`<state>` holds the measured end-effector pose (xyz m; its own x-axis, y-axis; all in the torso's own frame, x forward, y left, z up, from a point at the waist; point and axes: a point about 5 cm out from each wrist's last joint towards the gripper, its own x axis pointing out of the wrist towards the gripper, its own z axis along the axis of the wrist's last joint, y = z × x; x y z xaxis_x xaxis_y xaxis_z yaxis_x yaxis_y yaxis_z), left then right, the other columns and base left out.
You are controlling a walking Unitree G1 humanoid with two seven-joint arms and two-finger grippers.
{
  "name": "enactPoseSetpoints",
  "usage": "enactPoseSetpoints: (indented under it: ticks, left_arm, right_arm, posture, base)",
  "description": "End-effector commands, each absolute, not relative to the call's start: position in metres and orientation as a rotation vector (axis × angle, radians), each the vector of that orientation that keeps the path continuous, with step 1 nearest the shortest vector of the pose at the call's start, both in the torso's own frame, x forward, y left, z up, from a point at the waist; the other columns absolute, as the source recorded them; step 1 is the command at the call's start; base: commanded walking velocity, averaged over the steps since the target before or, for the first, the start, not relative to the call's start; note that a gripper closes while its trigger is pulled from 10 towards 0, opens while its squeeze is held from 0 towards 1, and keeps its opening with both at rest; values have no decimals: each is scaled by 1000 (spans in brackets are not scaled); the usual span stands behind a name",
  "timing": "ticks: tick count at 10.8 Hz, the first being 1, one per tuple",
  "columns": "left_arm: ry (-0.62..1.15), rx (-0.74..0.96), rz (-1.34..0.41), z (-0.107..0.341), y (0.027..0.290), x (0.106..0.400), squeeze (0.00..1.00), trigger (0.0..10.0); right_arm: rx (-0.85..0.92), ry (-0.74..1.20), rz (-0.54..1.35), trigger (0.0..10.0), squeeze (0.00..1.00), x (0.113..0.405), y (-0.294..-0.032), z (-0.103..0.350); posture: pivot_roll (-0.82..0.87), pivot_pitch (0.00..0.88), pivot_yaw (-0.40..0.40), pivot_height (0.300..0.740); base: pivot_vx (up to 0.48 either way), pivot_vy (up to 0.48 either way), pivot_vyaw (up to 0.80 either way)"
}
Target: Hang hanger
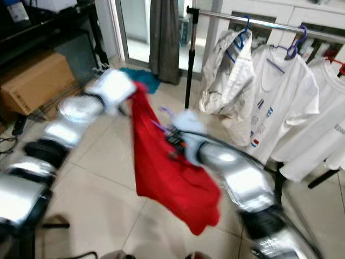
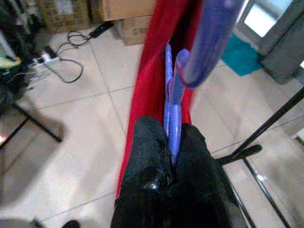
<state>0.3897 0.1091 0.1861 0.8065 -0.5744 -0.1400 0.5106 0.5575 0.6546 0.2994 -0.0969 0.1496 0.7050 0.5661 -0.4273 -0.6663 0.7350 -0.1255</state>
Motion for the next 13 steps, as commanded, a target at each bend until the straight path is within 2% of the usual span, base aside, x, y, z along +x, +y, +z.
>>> enactPoseSetpoints:
  ticks: [1, 2, 4, 5, 6, 7, 9, 10, 11, 12, 13]
  left_arm:
    - [-80, 777, -657, 181, 111, 387, 0, 0]
    - [-53, 861, -685, 165, 97, 382, 0, 0]
    - [-36, 924, -649, 162, 101, 383, 0, 0]
    - [-29, 942, -641, 161, 106, 382, 0, 0]
    - [-19, 957, -637, 159, 108, 381, 0, 0]
    - [-7, 983, -627, 156, 112, 380, 0, 0]
    - [72, 1091, -573, 147, 140, 381, 0, 0]
    - [106, 1130, -522, 149, 159, 383, 0, 0]
    - [121, 1150, -482, 152, 171, 385, 0, 0]
    - [125, 1162, -442, 156, 180, 386, 0, 0]
    - [86, 1141, -398, 166, 189, 388, 0, 0]
  right_arm:
    - [-302, 360, 645, 0, 0, 306, -102, 153]
    - [-336, 348, 642, 0, 0, 314, -90, 156]
    - [-439, 378, 661, 0, 0, 316, -91, 149]
    - [-568, 375, 631, 0, 0, 321, -99, 146]
    - [-381, 376, 654, 0, 0, 326, -97, 154]
    - [-566, 376, 642, 0, 0, 328, -107, 151]
    - [-578, 371, 751, 0, 0, 319, -124, 159]
    - [-483, 323, 840, 0, 0, 307, -129, 171]
    - [-473, 311, 882, 0, 0, 298, -137, 172]
    - [-483, 342, 885, 0, 0, 291, -145, 165]
    - [-556, 421, 723, 0, 0, 290, -166, 145]
  posture:
    - [-129, 0, 33, 740]
    - [-134, 0, 32, 740]
    - [-139, 0, 32, 740]
    - [-142, 0, 31, 740]
    - [-140, 0, 27, 740]
    - [-138, 0, 24, 740]
    - [-131, 0, 17, 740]
    - [-128, 0, 15, 740]
    - [-127, 0, 14, 740]
    - [-130, 0, 16, 740]
    - [-130, 0, 17, 740]
  base:
    - [0, 0, 0]
    - [0, 0, 0]
    - [0, 0, 0]
    - [0, 0, 0]
    - [0, 0, 0]
    - [0, 0, 0]
    - [0, 0, 0]
    - [0, 0, 0]
    - [0, 0, 0]
    - [0, 0, 0]
    - [0, 0, 0]
